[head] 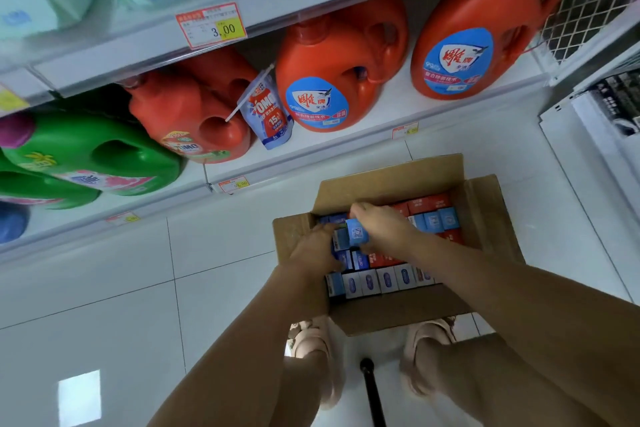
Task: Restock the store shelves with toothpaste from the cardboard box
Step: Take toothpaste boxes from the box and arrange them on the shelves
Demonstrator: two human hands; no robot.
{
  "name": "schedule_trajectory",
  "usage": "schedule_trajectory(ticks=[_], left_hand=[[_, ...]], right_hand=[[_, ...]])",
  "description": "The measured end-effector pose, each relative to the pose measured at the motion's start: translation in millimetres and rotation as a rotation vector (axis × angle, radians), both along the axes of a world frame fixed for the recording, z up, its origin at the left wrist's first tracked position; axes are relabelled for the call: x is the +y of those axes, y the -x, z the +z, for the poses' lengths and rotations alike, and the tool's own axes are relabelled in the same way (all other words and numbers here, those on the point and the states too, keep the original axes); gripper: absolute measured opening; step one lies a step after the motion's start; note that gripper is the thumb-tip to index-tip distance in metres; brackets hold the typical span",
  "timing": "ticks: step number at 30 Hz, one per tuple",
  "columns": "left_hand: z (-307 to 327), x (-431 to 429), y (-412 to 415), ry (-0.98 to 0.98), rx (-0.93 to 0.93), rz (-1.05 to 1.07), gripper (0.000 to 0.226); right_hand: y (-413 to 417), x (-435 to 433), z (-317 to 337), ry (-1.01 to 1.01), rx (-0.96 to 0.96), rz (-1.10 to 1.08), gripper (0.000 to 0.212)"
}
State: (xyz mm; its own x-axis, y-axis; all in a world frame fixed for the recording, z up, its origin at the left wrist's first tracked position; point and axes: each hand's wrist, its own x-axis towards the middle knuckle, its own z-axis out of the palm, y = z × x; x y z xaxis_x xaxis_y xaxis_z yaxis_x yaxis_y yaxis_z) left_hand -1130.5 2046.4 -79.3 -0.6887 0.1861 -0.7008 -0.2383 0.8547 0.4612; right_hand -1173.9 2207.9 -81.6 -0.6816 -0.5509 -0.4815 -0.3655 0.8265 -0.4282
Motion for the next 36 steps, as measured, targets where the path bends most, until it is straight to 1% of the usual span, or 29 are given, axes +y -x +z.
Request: schedule_trajectory(ticks=[2, 4, 6, 8, 9, 11, 12, 13, 14, 16, 18, 19, 21, 22, 24, 26, 30, 33, 36], left_hand=[[16, -2, 0, -0.19, -0.044, 0.112, 0.088], [34, 1, 1, -0.339, -0.05, 0.199, 0.086], [57, 6, 3, -0.412, -0.049, 0.283, 0.067], [77, 5, 5, -0.434, -0.042, 0.352, 0.043], [85, 1, 5, -0.414, -0.031, 0.365, 0.036], [98, -10, 2, -0.392, -0.008, 0.39, 0.033], [103, -17, 0, -0.403, 0.0, 0.435, 0.033], [110, -24, -3, -0.424, 0.025, 0.5, 0.033], [114, -33, -6, -0.447, 0.052, 0.575, 0.034], [117, -50, -8, -0.495, 0.108, 0.733, 0.041], [115, -66, -8, -0.51, 0.125, 0.879, 0.05], [113, -71, -7, -0.501, 0.125, 0.961, 0.06], [106, -78, -3, -0.415, 0.111, 1.107, 0.071], [100, -81, 0, -0.348, 0.097, 1.136, 0.074], [93, -86, 5, -0.247, 0.057, 1.136, 0.072], [86, -94, 9, -0.192, 0.044, 1.11, 0.068], [72, -111, 14, -0.117, 0.091, 1.066, 0.065], [67, -120, 16, -0.161, 0.09, 1.078, 0.052], [62, -126, 15, -0.258, 0.07, 1.076, 0.046]], right_hand=[[3, 9, 34, 0.104, -0.044, -0.091, 0.049], [6, 22, 69, 0.291, -0.104, -0.217, 0.049], [8, 35, 98, 0.493, -0.192, -0.37, 0.046], [12, 41, 113, 0.663, -0.285, -0.469, 0.039], [12, 42, 116, 0.734, -0.342, -0.5, 0.038], [14, 39, 105, 0.816, -0.52, -0.585, 0.05], [14, 36, 93, 0.784, -0.609, -0.631, 0.056], [14, 30, 79, 0.69, -0.658, -0.658, 0.058], [14, 24, 61, 0.55, -0.654, -0.667, 0.056], [10, 11, 26, 0.317, -0.597, -0.687, 0.048], [1, -4, -5, 0.19, -0.548, -0.697, 0.038], [-4, -13, -18, 0.129, -0.516, -0.673, 0.033], [-14, -27, -33, 0.0, -0.454, -0.59, 0.031], [-17, -33, -38, -0.042, -0.447, -0.563, 0.029], [-20, -44, -49, -0.091, -0.475, -0.562, 0.022], [-21, -52, -61, -0.122, -0.528, -0.624, 0.019], [-22, -61, -79, -0.146, -0.544, -0.697, 0.019], [-20, -64, -83, -0.121, -0.535, -0.754, 0.016], [-19, -65, -83, -0.125, -0.515, -0.753, 0.026]])
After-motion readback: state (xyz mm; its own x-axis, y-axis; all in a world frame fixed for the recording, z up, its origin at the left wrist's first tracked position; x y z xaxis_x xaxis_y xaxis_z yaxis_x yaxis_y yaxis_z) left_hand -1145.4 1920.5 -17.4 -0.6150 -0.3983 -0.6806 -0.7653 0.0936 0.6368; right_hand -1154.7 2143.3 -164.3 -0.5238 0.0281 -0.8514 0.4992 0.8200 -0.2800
